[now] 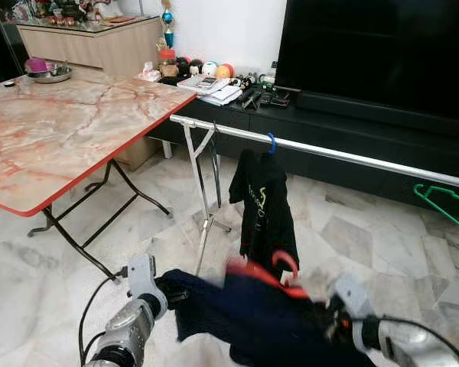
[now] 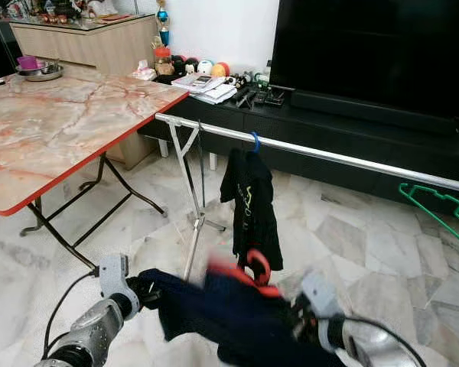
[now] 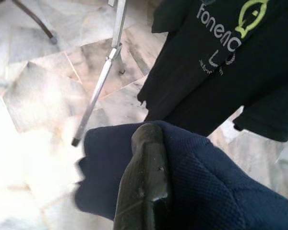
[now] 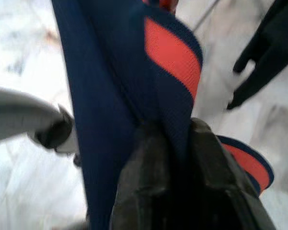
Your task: Hang hanger
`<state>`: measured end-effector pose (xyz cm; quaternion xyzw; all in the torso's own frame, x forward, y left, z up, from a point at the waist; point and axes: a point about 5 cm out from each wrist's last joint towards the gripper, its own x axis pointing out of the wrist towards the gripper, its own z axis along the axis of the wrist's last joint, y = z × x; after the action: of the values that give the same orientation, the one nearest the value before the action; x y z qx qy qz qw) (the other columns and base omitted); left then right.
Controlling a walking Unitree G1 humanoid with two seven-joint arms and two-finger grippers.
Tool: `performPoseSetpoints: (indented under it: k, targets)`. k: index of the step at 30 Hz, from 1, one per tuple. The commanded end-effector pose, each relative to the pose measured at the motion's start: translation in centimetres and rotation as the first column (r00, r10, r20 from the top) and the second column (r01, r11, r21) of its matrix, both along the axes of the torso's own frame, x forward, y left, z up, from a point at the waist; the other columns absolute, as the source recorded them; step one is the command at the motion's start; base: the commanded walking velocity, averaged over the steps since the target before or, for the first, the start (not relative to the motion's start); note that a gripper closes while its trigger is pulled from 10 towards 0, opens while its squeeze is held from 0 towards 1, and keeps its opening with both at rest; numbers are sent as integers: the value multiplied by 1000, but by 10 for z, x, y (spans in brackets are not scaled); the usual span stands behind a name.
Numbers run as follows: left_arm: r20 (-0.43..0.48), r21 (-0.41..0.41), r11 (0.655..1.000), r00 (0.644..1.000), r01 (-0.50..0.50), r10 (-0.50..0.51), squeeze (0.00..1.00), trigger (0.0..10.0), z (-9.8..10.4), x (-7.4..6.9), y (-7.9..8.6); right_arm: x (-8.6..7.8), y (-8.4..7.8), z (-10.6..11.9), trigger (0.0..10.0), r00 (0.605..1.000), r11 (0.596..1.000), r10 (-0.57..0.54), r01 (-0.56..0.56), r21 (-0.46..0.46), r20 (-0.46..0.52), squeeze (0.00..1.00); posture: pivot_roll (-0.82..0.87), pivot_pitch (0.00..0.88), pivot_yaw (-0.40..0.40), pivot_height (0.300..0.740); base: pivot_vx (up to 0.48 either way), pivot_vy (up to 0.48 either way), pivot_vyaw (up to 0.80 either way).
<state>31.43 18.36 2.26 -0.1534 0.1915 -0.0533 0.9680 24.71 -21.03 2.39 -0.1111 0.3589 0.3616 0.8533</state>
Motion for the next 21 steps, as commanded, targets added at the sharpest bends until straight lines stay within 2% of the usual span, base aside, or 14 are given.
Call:
performPoseSetpoints:
  k: [1, 4, 5, 6, 7, 8, 9, 10, 12, 14, 17, 19, 20, 21]
  targets:
    - [57, 34, 999, 998, -10, 8, 0, 0, 13, 9, 5, 2, -8, -3, 10000, 999, 997, -49, 48, -63, -8, 0, -73, 50, -7, 740, 0, 0, 0]
    - [65, 26, 999, 998, -19, 17, 0, 0, 15, 11, 6, 7, -8, -6, 10000, 991, 990, -135, 135, -46, 1, 0, -67, 52, -7, 740, 0, 0, 0]
    - [76, 3, 999, 997, -35, 34, 0, 0, 17, 12, 6, 15, -8, -6, 10000, 964, 964, -265, 264, 5, 27, 0, -62, 54, -6, 740, 0, 0, 0]
    - [82, -9, 999, 996, -43, 43, 0, 0, 18, 13, 5, 19, -7, -6, 10000, 941, 942, -335, 334, 46, 37, 0, -63, 55, -5, 740, 0, 0, 0]
    - [97, -30, 998, 993, -58, 61, 0, 0, 20, 14, 5, 27, -7, -4, 10000, 867, 861, -496, 486, 150, 36, 0, -61, 56, -6, 740, 0, 0, 0]
    - [105, -41, 997, 992, -68, 72, 0, 0, 22, 14, 5, 29, -7, -5, 10000, 829, 815, -560, 546, 194, 20, 0, -58, 56, -7, 740, 0, 0, 0]
    - [116, -67, 993, 988, -94, 101, 0, 0, 24, 15, 5, 30, -7, -6, 10000, 763, 731, -646, 629, 263, -27, 0, -55, 58, -9, 740, 0, 0, 0]
    - [116, -67, 993, 988, -94, 101, 0, 0, 24, 15, 5, 30, -7, -6, 10000, 763, 731, -646, 629, 263, -27, 0, -55, 58, -9, 740, 0, 0, 0]
    - [116, -95, 984, 980, -149, 160, 0, 0, 25, 16, 10, 33, -8, -6, 10000, 629, 554, -770, 743, 375, -109, 0, -55, 58, -9, 740, 0, 0, 0]
    - [101, -115, 976, 975, -187, 199, 0, 0, 25, 16, 14, 33, -5, -5, 10000, 580, 456, -798, 758, 466, -163, 0, -54, 60, -9, 740, 0, 0, 0]
    - [84, -108, 982, 983, -155, 164, 0, 0, 21, 15, 11, 36, -4, -2, 10000, 553, 404, -816, 754, 518, -168, 0, -57, 61, -5, 740, 0, 0, 0]
    - [65, -40, 999, 998, 14, -11, 0, 0, 15, 10, -3, 39, -4, 1, 10000, 534, 387, -832, 751, 534, -148, 0, -61, 61, 7, 740, 0, 0, 0]
    - [65, -40, 999, 998, 14, -11, 0, 0, 15, 10, -3, 39, -4, 1, 10000, 534, 387, -832, 751, 534, -148, 0, -61, 61, 7, 740, 0, 0, 0]
    - [43, -7, 990, 989, 139, -138, 0, 0, 10, 6, -12, 40, -3, 2, 10000, 532, 388, -835, 750, 536, -140, 0, -61, 60, 13, 740, 0, 0, 0]
